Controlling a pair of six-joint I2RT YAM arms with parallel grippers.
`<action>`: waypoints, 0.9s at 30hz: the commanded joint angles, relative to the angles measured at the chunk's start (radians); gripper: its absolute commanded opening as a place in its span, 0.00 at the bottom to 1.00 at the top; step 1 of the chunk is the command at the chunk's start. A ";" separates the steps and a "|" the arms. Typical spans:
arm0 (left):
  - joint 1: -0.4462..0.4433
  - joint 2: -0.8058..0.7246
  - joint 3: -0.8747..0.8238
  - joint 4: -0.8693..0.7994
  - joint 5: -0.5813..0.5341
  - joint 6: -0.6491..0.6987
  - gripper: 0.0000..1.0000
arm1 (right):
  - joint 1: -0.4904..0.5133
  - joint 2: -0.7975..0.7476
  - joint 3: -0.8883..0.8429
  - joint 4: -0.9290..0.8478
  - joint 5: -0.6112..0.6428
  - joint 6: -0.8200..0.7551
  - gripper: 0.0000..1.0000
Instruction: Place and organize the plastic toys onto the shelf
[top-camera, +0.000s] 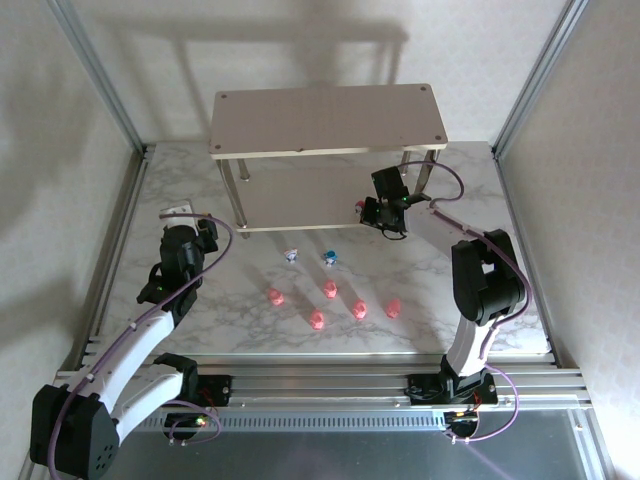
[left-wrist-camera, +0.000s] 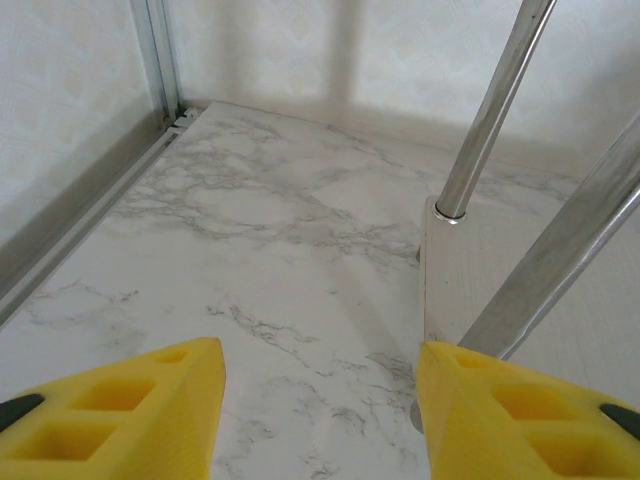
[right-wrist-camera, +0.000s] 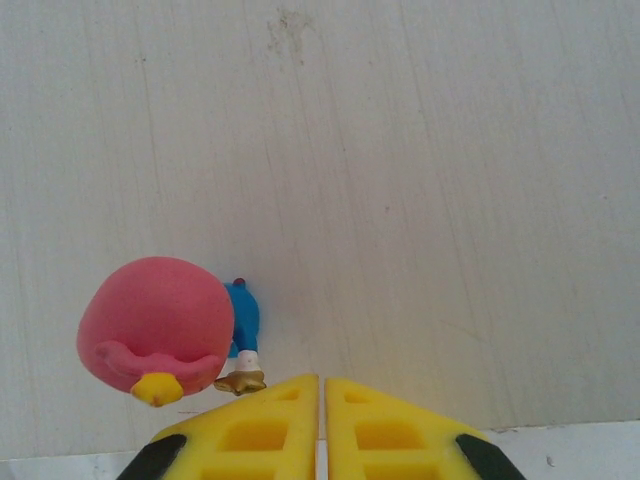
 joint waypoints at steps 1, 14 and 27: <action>0.010 -0.003 -0.004 0.024 -0.030 0.008 0.54 | -0.020 0.023 0.024 -0.006 0.019 0.005 0.12; 0.010 -0.004 -0.007 0.024 -0.029 0.008 0.54 | -0.026 0.028 0.028 -0.014 0.036 -0.004 0.12; 0.009 -0.007 -0.008 0.024 -0.033 0.008 0.54 | -0.031 0.044 0.040 -0.012 0.043 -0.010 0.12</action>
